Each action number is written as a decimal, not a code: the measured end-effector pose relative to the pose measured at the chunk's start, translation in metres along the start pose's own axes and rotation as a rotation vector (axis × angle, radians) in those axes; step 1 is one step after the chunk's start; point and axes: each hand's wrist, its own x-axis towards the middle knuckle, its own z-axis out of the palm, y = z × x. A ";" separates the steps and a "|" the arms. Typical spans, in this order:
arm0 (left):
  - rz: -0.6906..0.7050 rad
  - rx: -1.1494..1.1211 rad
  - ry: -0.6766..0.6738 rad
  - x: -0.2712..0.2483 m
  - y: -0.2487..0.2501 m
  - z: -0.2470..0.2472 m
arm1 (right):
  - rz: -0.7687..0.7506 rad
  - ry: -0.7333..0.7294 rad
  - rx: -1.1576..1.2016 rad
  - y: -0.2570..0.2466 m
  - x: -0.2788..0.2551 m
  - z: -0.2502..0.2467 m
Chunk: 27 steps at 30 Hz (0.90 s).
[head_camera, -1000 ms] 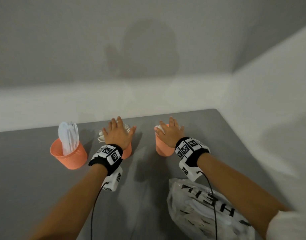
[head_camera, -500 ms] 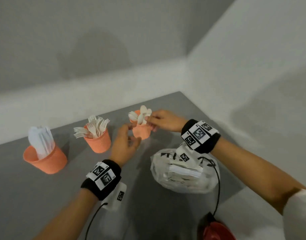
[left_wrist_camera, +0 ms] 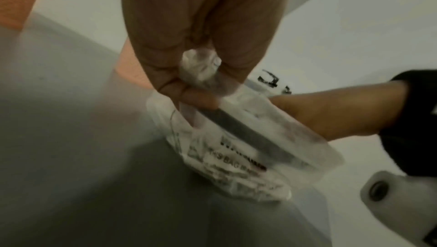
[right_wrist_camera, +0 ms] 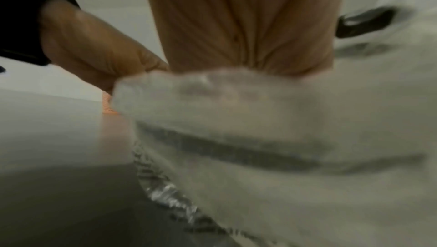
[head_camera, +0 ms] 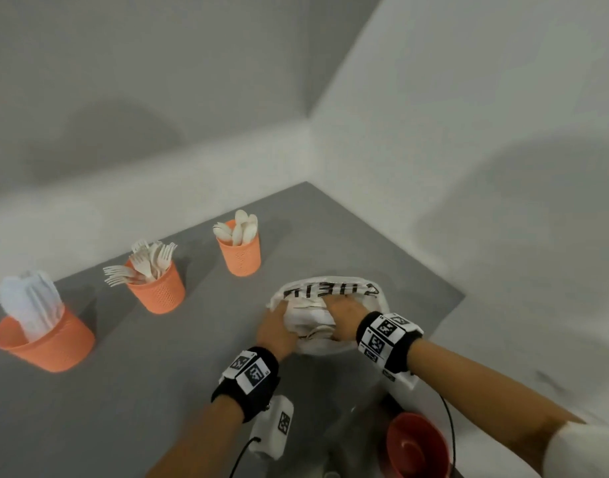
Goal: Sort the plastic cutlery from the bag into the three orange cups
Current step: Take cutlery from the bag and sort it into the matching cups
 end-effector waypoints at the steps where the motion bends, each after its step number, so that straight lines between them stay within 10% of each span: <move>1: 0.011 0.013 -0.017 0.001 0.003 -0.004 | -0.015 0.005 -0.021 -0.002 0.004 -0.003; 13: 0.048 -0.132 0.005 0.000 -0.002 -0.059 | 0.014 -0.261 0.091 -0.005 0.040 -0.022; 27: 0.036 -0.061 0.024 -0.007 0.000 -0.051 | -0.062 -0.120 0.065 -0.015 0.059 0.002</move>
